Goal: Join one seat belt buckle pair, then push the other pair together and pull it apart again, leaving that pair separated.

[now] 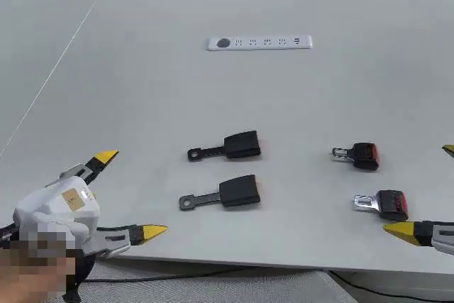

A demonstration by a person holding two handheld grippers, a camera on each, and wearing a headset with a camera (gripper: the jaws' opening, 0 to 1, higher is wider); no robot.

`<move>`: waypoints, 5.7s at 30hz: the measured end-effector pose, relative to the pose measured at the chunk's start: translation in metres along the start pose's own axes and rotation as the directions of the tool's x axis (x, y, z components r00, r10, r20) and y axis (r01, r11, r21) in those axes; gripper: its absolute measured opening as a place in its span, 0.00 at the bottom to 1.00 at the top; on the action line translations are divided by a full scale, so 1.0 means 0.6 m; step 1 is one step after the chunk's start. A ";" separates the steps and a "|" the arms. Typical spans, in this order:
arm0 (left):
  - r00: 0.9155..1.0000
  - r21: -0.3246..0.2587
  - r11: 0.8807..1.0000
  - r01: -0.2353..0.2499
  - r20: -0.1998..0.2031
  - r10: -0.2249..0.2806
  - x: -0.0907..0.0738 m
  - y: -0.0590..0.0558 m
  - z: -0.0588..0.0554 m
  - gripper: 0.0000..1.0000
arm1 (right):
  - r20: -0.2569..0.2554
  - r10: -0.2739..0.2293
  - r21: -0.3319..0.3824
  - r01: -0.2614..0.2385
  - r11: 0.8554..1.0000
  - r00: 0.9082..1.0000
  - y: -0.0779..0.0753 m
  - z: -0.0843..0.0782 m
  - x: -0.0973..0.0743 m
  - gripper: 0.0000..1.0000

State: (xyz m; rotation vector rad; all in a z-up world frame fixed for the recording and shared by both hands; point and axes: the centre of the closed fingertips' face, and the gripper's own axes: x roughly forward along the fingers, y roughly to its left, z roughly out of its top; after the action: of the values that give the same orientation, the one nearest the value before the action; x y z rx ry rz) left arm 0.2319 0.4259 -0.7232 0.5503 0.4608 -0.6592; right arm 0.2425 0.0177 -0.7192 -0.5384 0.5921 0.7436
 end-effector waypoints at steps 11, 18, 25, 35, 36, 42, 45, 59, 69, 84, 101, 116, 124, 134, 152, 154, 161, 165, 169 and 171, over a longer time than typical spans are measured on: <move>1.000 0.005 1.000 -0.003 -0.005 0.003 0.000 0.001 -0.001 0.96 | -0.004 0.017 -0.010 -0.017 1.000 1.000 0.008 0.005 0.011 1.00; 1.000 0.009 1.000 -0.005 -0.001 0.005 0.000 0.002 0.000 0.96 | -0.004 0.014 -0.018 -0.014 1.000 1.000 0.000 0.010 0.011 1.00; 1.000 0.013 1.000 -0.003 -0.007 0.003 0.000 0.002 -0.001 0.95 | -0.009 0.009 -0.016 -0.009 1.000 1.000 -0.011 0.008 0.015 1.00; 1.000 0.022 1.000 -0.015 -0.010 0.015 -0.001 0.010 -0.002 0.94 | -0.004 0.016 -0.047 -0.016 0.999 1.000 -0.022 0.023 0.017 1.00; 1.000 0.022 1.000 -0.015 -0.005 0.015 -0.001 0.010 0.000 0.93 | -0.005 0.017 -0.047 -0.017 0.999 1.000 -0.022 0.022 0.017 1.00; 1.000 0.011 1.000 -0.004 -0.014 0.004 0.002 0.009 -0.004 0.96 | -0.013 0.024 -0.052 -0.024 0.998 1.000 -0.020 0.018 0.016 1.00; 1.000 -0.029 1.000 0.005 0.002 -0.005 0.002 0.011 -0.001 1.00 | -0.025 0.029 -0.057 -0.030 0.998 0.999 -0.019 0.012 0.024 1.00; 0.999 -0.063 0.998 0.031 -0.039 -0.034 0.001 0.000 -0.008 1.00 | -0.081 0.034 -0.116 -0.044 0.992 0.996 -0.009 0.012 0.043 0.99; 0.988 -0.026 0.996 0.080 -0.127 -0.083 0.005 -0.015 -0.019 0.92 | -0.116 0.062 -0.111 -0.075 0.991 0.991 -0.013 0.012 0.044 0.90; 0.944 -0.017 0.961 0.277 -0.184 -0.275 0.122 -0.085 0.019 0.74 | -0.206 0.174 -0.093 -0.197 0.976 0.963 0.003 -0.047 0.052 0.69; 0.855 0.011 0.887 0.462 -0.270 -0.442 0.216 -0.165 0.035 0.58 | -0.354 0.349 -0.140 -0.418 0.898 0.868 0.015 -0.120 0.092 0.41; 0.785 0.092 0.826 0.557 -0.382 -0.487 0.235 -0.185 0.022 0.40 | -0.426 0.389 -0.145 -0.486 0.862 0.817 0.018 -0.154 0.099 0.34; 0.782 0.124 0.814 0.567 -0.392 -0.485 0.236 -0.179 0.029 0.33 | -0.433 0.394 -0.159 -0.499 0.852 0.811 0.014 -0.156 0.106 0.34; 0.736 0.158 0.766 0.623 -0.448 -0.507 0.236 -0.182 0.026 0.33 | -0.467 0.397 -0.227 -0.540 0.810 0.791 0.012 -0.156 0.107 0.34; 0.693 0.171 0.723 0.669 -0.496 -0.523 0.237 -0.187 0.024 0.33 | -0.444 0.415 -0.260 -0.557 0.789 0.794 0.052 -0.105 0.133 0.34; 0.695 0.170 0.726 0.667 -0.495 -0.522 0.236 -0.188 0.024 0.33 | -0.434 0.422 -0.258 -0.559 0.788 0.796 0.056 -0.095 0.144 0.34; 0.689 0.173 0.720 0.672 -0.501 -0.523 0.237 -0.188 0.024 0.33 | -0.401 0.444 -0.257 -0.564 0.785 0.801 0.087 -0.060 0.176 0.34; 0.686 0.179 0.715 0.676 -0.507 -0.522 0.238 -0.189 0.023 0.33 | -0.383 0.459 -0.263 -0.571 0.778 0.802 0.107 -0.040 0.192 0.33; 0.687 0.176 0.717 0.674 -0.505 -0.522 0.238 -0.189 0.023 0.33 | -0.367 0.463 -0.268 -0.568 0.778 0.807 0.134 -0.022 0.206 0.34; 0.685 0.180 0.712 0.678 -0.506 -0.525 0.238 -0.189 0.023 0.33 | -0.356 0.468 -0.273 -0.569 0.775 0.809 0.144 -0.013 0.211 0.34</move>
State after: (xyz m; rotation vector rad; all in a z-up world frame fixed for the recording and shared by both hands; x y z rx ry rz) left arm 0.2584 0.2796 -0.8294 0.9070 0.9764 -1.3087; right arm 0.2507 0.1245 -0.8291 -0.8484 0.8838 1.3503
